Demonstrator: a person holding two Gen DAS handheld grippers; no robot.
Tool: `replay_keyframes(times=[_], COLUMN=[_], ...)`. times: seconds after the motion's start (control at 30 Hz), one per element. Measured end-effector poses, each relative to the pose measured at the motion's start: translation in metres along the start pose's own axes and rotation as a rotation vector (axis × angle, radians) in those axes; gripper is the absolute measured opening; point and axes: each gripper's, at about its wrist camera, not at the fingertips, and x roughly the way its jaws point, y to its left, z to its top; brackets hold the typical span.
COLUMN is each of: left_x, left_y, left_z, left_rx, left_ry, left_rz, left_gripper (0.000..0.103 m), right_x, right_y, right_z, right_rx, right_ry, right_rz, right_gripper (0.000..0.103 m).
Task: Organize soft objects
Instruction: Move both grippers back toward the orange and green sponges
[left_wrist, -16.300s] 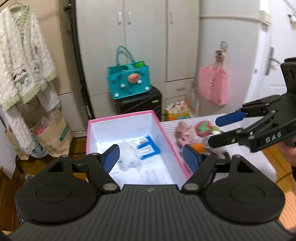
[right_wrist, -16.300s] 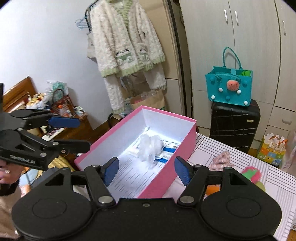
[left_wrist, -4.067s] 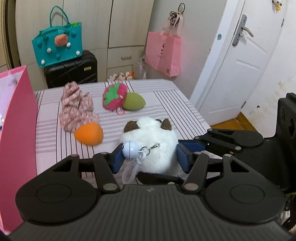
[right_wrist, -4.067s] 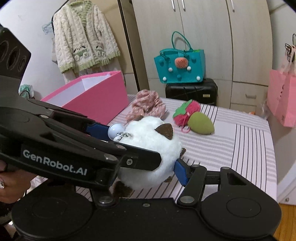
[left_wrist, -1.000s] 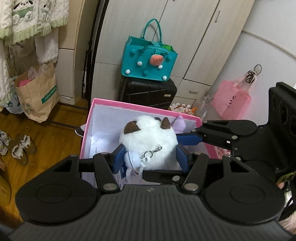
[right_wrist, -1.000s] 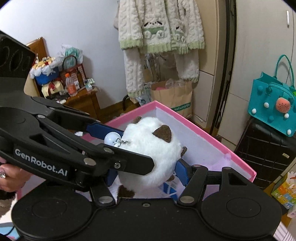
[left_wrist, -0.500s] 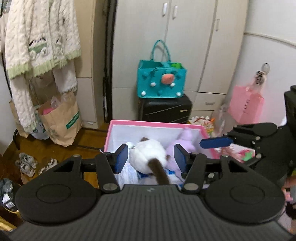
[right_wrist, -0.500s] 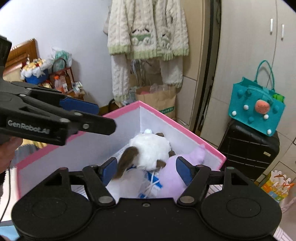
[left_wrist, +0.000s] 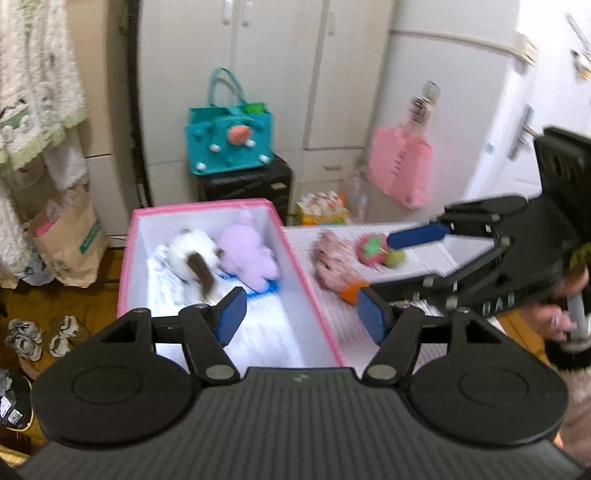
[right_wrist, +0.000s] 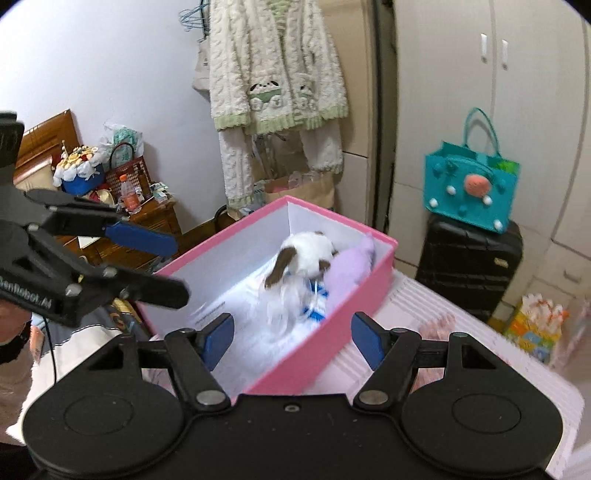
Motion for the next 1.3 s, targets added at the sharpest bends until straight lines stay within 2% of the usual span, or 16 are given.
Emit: replay_keyframes(times=[0.2, 0.43, 0.63, 0.87, 1.03, 1.2, 1.3], left_x=[-0.009, -0.009, 0.001, 0.032, 0.058, 0.078, 0.093], left_y=[-0.044, -0.081, -0.104, -0.120, -0.122, -0.127, -0.128], left_z=[-0.027, -0.045, -0.058, -0.066, -0.067, -0.069, -0.069], left_rx=[0.099, 0.202, 0.251, 0.265, 0.232, 0.196, 0.162], left_ry=[0.059, 0.108, 0.145, 0.190, 0.175, 0.095, 0.078], left_rz=[-0.040, -0.094, -0.128, -0.169, -0.191, -0.129, -0.131], left_gripper=[0.069, 0.070, 0.070, 0.070, 0.070, 0.070, 0.070], right_x=[-0.045, -0.078, -0.091, -0.090, -0.084, -0.070, -0.059], right_y=[-0.010, -0.012, -0.013, -0.030, -0.050, -0.074, -0.089], right_z=[-0.036, -0.072, -0.101, -0.134, -0.151, -0.163, -0.169], right_rx=[0.064, 0.061, 0.066, 0.101, 0.117, 0.132, 0.149], right_ry=[-0.008, -0.019, -0.025, -0.021, -0.043, -0.054, -0.066], right_rz=[-0.012, -0.065, -0.081, -0.109, -0.130, -0.135, -0.139], right_gripper=[0.075, 0.075, 0.076, 0.076, 0.078, 0.078, 0.078])
